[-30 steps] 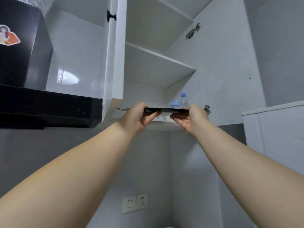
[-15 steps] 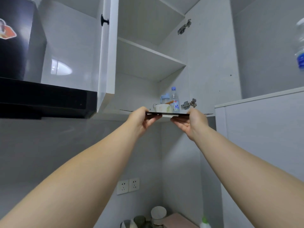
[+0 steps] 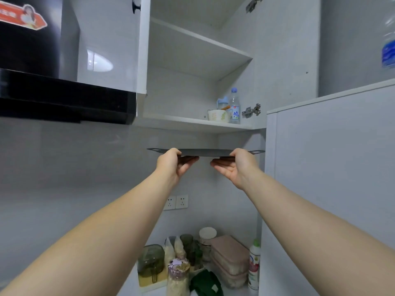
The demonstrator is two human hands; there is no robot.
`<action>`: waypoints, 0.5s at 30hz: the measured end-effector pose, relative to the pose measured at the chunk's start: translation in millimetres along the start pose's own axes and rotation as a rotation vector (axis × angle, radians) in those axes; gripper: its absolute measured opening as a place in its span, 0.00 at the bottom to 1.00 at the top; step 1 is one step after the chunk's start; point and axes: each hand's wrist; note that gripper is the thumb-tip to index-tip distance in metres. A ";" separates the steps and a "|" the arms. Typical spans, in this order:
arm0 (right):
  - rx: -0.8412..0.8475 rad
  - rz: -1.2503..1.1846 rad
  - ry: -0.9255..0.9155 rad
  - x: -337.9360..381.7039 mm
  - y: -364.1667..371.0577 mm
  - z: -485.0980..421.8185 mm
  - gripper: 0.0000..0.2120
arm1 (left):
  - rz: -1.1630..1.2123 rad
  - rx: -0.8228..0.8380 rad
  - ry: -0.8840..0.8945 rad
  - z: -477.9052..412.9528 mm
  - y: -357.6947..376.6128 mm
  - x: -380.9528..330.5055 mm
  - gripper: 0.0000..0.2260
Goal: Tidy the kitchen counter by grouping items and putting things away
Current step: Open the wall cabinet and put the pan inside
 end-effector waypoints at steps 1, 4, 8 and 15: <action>0.001 0.007 0.022 -5.3 -5.0 6.1 0.12 | -0.006 -0.019 -0.001 7.9 -6.6 3.6 0.17; 0.021 -0.002 0.074 -21.5 -17.7 21.8 0.11 | -0.022 -0.060 -0.014 28.7 -24.4 13.3 0.16; 0.043 -0.041 0.157 -47.2 -34.2 41.9 0.12 | -0.019 -0.114 -0.026 58.0 -51.3 26.2 0.11; -0.015 -0.087 0.307 -99.6 -51.7 71.2 0.14 | -0.095 -0.226 -0.062 106.3 -107.7 40.4 0.09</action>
Point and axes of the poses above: each hand's wrist, its own z-axis away from the middle knuckle, its own y-axis out of the palm, x = y × z, and after that the axes turned 7 degrees about -x, right-handed
